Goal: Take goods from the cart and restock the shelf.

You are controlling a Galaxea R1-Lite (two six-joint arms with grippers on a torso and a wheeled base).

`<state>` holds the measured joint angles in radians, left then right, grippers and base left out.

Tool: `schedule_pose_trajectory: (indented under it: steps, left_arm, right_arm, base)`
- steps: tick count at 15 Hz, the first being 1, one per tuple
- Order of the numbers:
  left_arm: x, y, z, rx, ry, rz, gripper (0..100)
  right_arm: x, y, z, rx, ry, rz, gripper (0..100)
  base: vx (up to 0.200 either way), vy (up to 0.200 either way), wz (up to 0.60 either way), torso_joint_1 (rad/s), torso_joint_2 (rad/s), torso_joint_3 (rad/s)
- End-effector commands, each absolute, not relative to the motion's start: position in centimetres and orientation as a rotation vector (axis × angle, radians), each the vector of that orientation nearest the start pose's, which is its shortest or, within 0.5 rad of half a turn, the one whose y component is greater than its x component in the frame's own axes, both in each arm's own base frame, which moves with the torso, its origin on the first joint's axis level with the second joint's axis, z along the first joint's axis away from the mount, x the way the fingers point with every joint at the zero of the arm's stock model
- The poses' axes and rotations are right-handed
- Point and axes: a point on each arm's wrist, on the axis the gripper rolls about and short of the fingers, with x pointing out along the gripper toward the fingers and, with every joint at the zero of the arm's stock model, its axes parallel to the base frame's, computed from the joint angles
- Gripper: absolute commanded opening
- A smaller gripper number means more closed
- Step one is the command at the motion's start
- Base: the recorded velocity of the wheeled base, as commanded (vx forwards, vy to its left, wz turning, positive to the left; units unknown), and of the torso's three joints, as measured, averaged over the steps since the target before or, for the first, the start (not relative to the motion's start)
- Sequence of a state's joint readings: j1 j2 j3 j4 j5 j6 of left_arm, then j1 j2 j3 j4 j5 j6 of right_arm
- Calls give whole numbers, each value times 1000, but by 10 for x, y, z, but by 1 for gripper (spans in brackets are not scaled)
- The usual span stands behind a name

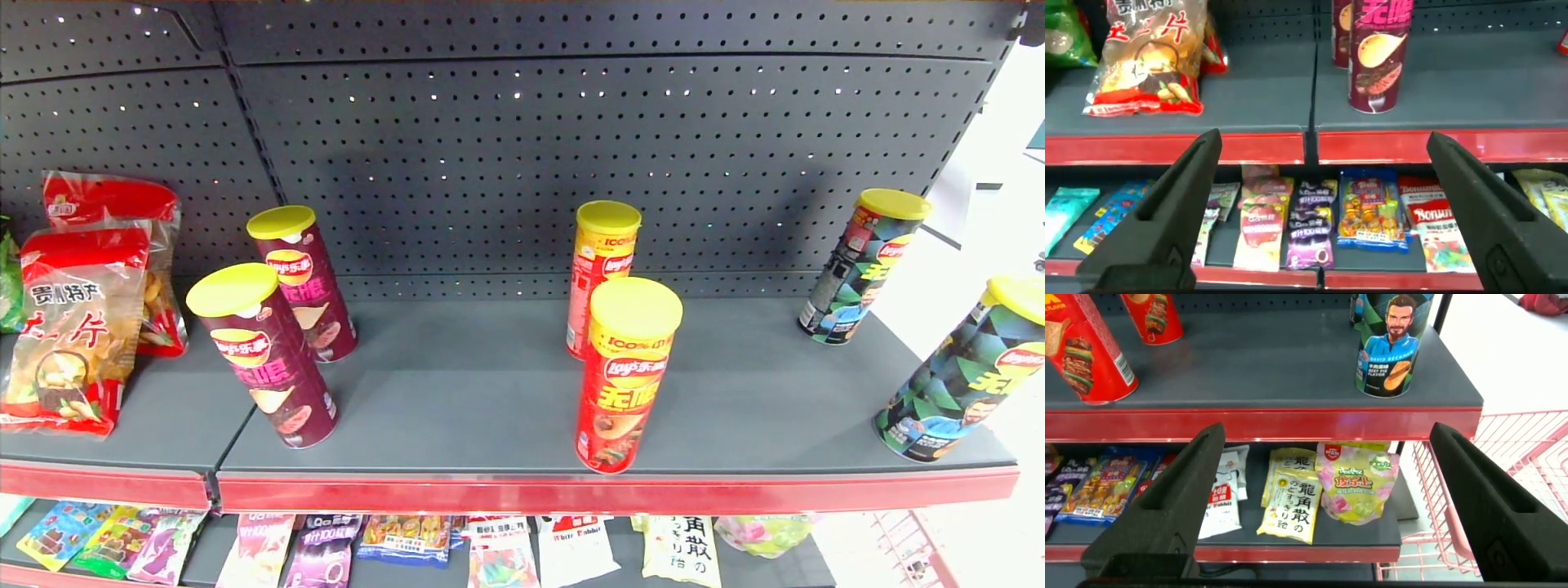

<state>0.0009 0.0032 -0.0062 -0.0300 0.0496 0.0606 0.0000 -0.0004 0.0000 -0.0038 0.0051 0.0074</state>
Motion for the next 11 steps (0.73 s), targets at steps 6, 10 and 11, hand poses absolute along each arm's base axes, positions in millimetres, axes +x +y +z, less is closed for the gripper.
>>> schedule_pose_trajectory:
  steps: [6, 10, 11]
  left_arm:
    - [-23, 1, 80, 47, -39, 52, 100]
    - [-23, 1, 81, 53, -40, 53, 100]
    - [-23, 1, 81, 56, -40, 53, 100]
  right_arm:
    - [-23, 0, 76, 11, -5, 2, 100]
    - [-23, 0, 76, 8, -5, 2, 100]
    - [-23, 0, 76, 6, -5, 2, 100]
  base:
    - [0, 0, 0, 0, 0, 0]
    - [0, 0, 0, 0, 0, 0]
    - [0, 0, 0, 0, 0, 0]
